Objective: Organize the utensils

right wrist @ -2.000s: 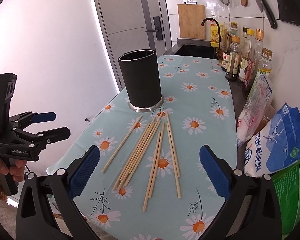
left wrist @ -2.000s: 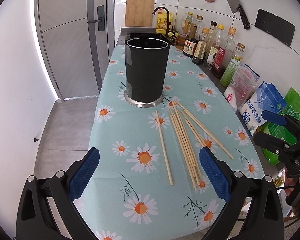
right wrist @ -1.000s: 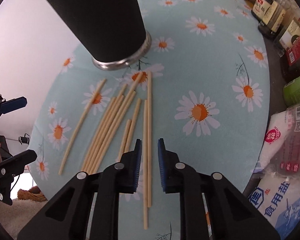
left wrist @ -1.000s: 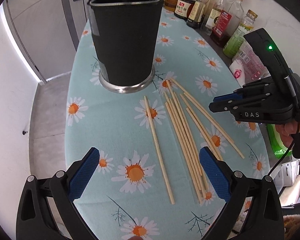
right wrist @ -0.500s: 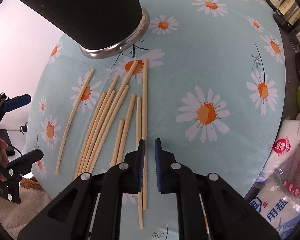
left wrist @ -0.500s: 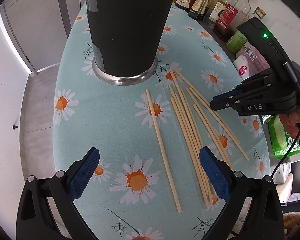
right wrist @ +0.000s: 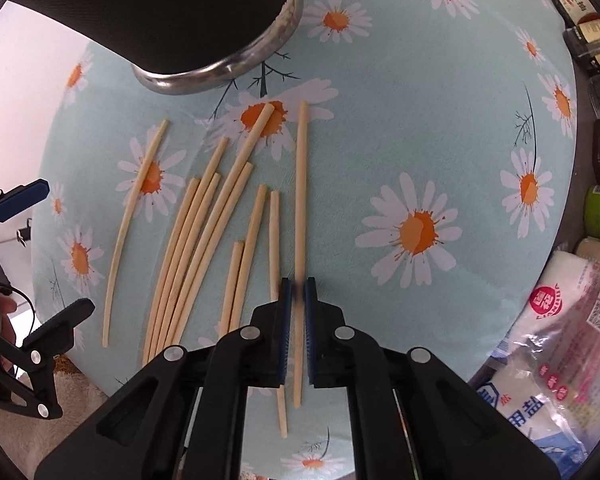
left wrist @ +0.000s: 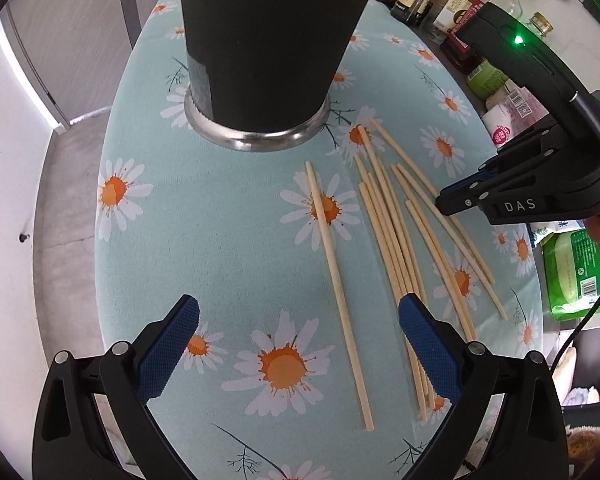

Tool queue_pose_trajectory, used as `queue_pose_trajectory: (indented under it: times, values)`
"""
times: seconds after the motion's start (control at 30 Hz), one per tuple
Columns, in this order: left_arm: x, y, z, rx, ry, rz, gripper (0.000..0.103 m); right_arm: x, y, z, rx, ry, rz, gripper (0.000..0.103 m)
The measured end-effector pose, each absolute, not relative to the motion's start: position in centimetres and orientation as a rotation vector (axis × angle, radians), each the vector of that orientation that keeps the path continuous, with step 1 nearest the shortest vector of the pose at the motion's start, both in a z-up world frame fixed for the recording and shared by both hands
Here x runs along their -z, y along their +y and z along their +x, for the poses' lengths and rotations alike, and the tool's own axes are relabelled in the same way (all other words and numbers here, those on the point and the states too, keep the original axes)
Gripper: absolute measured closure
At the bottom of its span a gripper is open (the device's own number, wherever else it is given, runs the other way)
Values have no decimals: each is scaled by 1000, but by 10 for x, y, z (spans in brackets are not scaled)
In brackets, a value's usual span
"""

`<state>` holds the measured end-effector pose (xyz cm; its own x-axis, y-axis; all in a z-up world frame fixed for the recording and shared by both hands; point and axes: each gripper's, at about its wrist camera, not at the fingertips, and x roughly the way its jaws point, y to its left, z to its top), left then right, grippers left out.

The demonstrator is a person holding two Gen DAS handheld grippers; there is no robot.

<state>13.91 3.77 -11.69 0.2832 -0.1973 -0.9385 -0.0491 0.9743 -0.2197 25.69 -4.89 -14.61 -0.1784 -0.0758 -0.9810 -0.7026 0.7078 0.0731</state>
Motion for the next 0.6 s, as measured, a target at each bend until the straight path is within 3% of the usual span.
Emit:
queue_pose_trajectory:
  times: [0.37,0.5,0.6]
  values:
    - [119,43,140,125,1311,-254,8,156,-47,267,-618,1702,-566,97]
    - [122,44,145,136,1335,-275,25,150,-56,262,-605,1690,-519,97]
    - [124,47,149,110,1374,-322,31,146,-54,258,-614,1678,-505,97]
